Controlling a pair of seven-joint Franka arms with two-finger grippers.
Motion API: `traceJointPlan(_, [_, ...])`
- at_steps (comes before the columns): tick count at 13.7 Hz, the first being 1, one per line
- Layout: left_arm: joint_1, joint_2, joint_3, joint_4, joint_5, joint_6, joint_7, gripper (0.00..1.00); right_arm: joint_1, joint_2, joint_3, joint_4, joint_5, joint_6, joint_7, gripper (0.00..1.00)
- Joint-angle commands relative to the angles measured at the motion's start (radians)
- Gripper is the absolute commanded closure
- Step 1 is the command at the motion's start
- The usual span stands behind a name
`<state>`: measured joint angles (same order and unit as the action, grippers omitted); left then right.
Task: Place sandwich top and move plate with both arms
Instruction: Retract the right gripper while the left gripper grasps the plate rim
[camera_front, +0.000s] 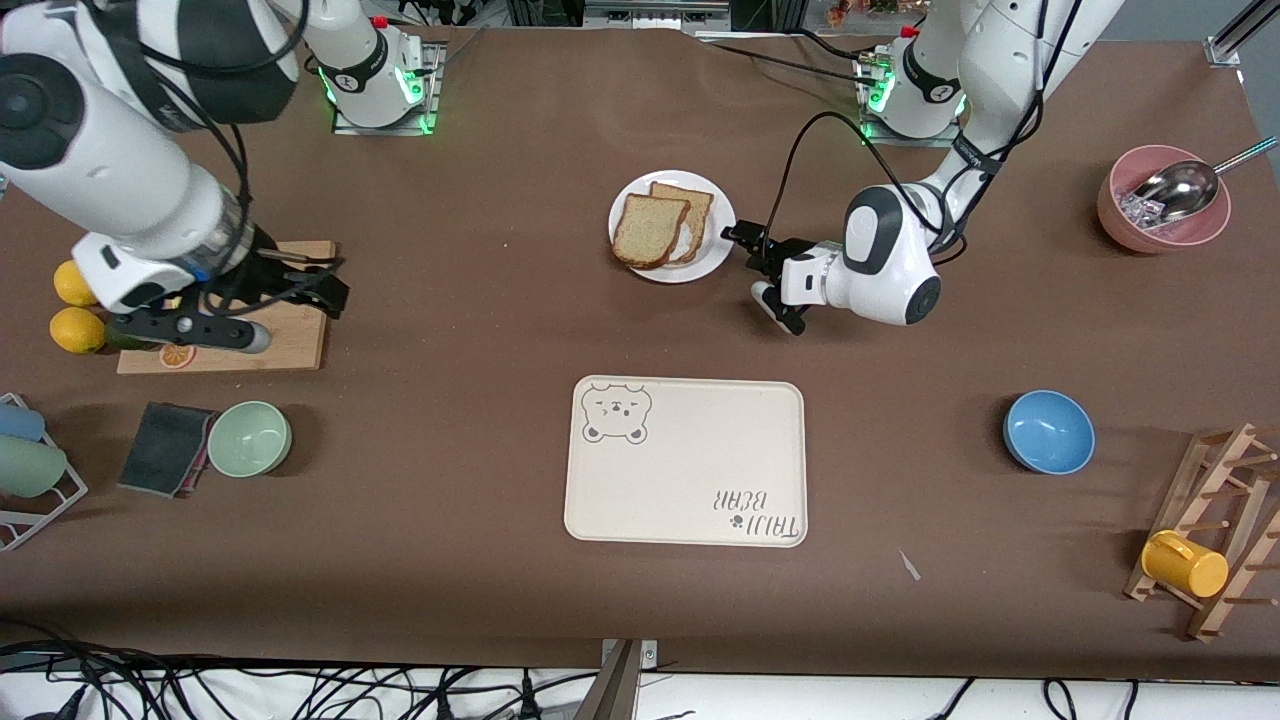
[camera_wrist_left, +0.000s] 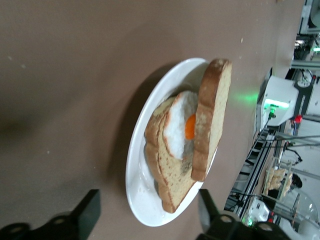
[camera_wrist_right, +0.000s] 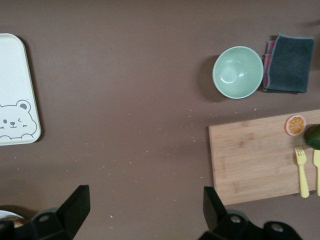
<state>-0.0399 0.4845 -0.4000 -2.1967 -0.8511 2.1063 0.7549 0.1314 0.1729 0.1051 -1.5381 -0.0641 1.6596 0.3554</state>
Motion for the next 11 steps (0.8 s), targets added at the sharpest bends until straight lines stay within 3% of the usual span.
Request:
traceJointPlan(1, [-0.014,0.000,0.000,-0.035,-0.049,0.050,0.084,0.39,-0.079,-0.090,0.004,-0.057,0.030,-0.041,-0.050,0.00])
traceJointPlan(5, [-0.041,0.035,-0.002,-0.037,-0.092,0.089,0.086,0.40,-0.186,-0.232,0.036,-0.195,0.030,0.006,-0.130,0.00])
traceJointPlan(9, [-0.081,0.045,0.000,-0.037,-0.140,0.121,0.087,0.45,-0.191,-0.308,0.036,-0.267,0.030,0.023,-0.124,0.00])
traceJointPlan(11, [-0.078,0.075,0.000,-0.034,-0.140,0.121,0.121,0.75,-0.197,-0.328,0.033,-0.280,0.032,0.035,-0.150,0.00])
